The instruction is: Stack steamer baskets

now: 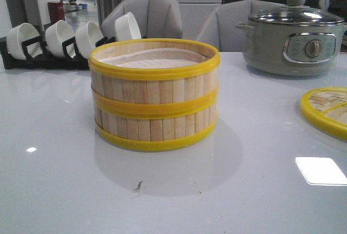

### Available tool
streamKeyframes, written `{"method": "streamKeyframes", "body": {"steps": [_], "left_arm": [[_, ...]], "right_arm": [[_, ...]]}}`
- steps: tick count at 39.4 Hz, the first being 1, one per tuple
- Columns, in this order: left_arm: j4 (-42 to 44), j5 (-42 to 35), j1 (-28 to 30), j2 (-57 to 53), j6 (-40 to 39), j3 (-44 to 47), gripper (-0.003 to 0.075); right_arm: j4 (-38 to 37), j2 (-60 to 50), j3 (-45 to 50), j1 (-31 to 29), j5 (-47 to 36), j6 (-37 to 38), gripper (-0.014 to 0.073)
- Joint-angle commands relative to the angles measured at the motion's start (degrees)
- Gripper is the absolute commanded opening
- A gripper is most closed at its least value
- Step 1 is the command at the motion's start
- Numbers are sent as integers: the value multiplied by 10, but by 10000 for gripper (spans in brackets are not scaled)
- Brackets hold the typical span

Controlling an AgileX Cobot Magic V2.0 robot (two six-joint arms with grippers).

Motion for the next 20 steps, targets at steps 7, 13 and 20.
{"method": "streamKeyframes", "body": {"steps": [7, 13, 20], "left_arm": [[1, -50, 0, -1, -4, -18, 86], [1, -50, 0, -1, -4, -18, 86], [1, -50, 0, -1, -4, -18, 86]], "right_arm": [[17, 40, -22, 0, -42, 0, 393], [17, 99, -32, -1, -67, 0, 393], [14, 209, -90, -2, -79, 0, 393]]}}
